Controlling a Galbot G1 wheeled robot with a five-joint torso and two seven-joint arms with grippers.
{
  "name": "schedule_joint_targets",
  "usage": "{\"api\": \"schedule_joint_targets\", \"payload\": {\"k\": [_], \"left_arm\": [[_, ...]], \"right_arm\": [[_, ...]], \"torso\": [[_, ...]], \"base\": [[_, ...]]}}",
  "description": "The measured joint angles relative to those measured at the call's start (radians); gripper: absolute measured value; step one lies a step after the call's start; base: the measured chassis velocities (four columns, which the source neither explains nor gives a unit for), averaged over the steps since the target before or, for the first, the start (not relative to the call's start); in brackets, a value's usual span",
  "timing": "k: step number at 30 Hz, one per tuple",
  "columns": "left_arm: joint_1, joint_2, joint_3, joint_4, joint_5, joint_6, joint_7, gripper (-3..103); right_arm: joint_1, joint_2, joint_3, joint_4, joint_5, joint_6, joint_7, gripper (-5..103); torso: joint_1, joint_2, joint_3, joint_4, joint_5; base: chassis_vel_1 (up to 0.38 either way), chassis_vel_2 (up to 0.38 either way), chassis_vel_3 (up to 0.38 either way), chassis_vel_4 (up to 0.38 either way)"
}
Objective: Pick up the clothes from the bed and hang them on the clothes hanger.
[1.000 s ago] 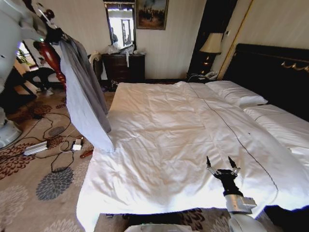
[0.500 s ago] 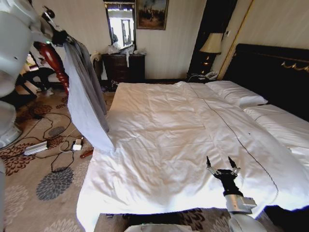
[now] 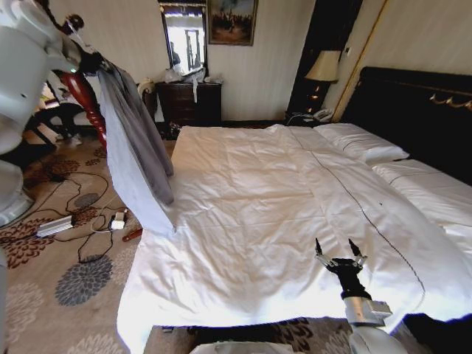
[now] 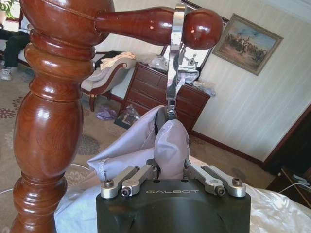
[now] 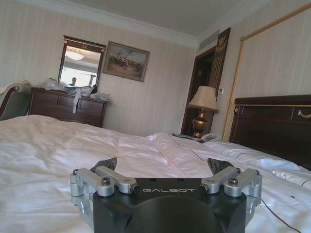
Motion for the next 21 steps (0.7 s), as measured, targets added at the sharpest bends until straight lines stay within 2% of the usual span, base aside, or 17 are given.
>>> {"api": "schedule_joint_targets", "payload": {"k": [7,10,12,14,16,17,20,21], "left_arm": [[0.01,0.002,-0.01,-0.013,0.015,-0.001,0.006,16],[0.009,0.002,-0.004,-0.013,0.08,0.0,0.039,15],[0.007,0.004,0.002,-0.021,0.097,0.001,0.038,25],[0.007,0.005,0.003,-0.025,0.101,0.001,0.034,25],[0.009,0.014,0.007,-0.045,0.109,0.001,0.022,36],[0.009,0.014,0.007,-0.045,0.109,0.001,0.022,36],[0.011,0.029,0.021,-0.073,0.115,0.001,0.014,52],[0.011,0.029,0.021,-0.073,0.115,0.001,0.014,52]], "right_arm": [[0.0,0.0,0.0,0.0,0.0,0.0,0.0,100],[0.0,0.0,0.0,0.0,0.0,0.0,0.0,100],[0.0,0.0,0.0,0.0,0.0,0.0,0.0,100],[0.0,0.0,0.0,0.0,0.0,0.0,0.0,100],[0.0,0.0,0.0,0.0,0.0,0.0,0.0,100],[0.0,0.0,0.0,0.0,0.0,0.0,0.0,100],[0.0,0.0,0.0,0.0,0.0,0.0,0.0,100],[0.0,0.0,0.0,0.0,0.0,0.0,0.0,100]], "torso": [[0.0,0.0,0.0,0.0002,-0.0002],[0.0,0.0,0.0,0.0004,-0.0007],[0.0,0.0,0.0,0.0006,-0.0008],[0.0,0.0,0.0,0.0005,-0.0007],[0.0,0.0,0.0,0.0002,-0.0002],[0.0,0.0,0.0,0.0002,-0.0002],[0.0,0.0,0.0,0.0002,-0.0004],[0.0,0.0,0.0,0.0002,-0.0004]], "base": [[0.0,0.0,0.0,0.0],[0.0,0.0,0.0,0.0],[0.0,0.0,0.0,0.0],[0.0,0.0,0.0,0.0],[0.0,0.0,0.0,0.0],[0.0,0.0,0.0,0.0],[0.0,0.0,0.0,0.0],[0.0,0.0,0.0,0.0]]}}
